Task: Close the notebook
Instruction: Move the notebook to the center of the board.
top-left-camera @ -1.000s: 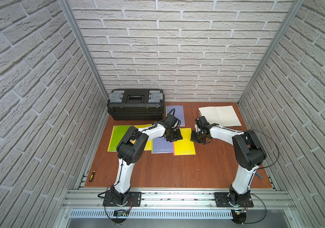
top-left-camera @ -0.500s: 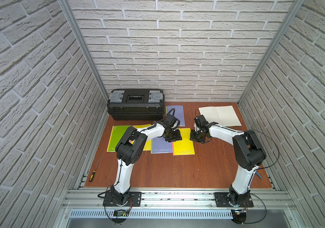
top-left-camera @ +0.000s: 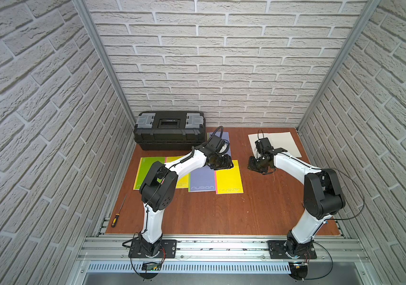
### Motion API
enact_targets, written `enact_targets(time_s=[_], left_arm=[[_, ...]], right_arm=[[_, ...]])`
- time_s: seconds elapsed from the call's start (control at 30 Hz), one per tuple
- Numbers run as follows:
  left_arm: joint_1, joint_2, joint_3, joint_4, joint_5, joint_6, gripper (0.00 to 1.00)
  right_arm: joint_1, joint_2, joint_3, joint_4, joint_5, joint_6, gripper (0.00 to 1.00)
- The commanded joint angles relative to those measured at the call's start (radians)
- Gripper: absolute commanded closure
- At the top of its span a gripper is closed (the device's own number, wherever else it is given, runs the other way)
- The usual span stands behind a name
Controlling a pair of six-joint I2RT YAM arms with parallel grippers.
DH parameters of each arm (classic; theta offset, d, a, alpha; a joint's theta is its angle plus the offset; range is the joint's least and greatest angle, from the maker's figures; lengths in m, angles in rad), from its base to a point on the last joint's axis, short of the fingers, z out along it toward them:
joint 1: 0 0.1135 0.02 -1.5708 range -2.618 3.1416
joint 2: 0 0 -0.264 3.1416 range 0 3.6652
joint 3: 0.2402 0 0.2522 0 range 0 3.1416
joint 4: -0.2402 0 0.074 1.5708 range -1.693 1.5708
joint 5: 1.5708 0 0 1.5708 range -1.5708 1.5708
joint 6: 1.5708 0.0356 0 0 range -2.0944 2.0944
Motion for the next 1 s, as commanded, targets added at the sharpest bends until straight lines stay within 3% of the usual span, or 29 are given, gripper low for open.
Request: enact_targets(time_s=[0.0,0.37,0.7,0.97], left_arm=[[-0.011,0.008,0.033,-0.016,-0.008,0.021,0.44],[-0.041,0.005,0.024,-0.001,0.005,0.018,0.44],[-0.042,-0.076,-0.074,0.028,-0.008,0.002,0.43],[-0.042,-0.098,-0.112,0.021,-0.024,0.004,0.43]], right_arm=[[-0.049,-0.042,0.016,-0.023,0.013,-0.038,0.67],[-0.227,0.033,0.175,-0.064,0.037,-0.102,0.66],[-0.291,0.302,0.474,-0.108,0.045,-0.113,0.67],[-0.332,0.430,0.629,-0.128,0.054,-0.122,0.66]])
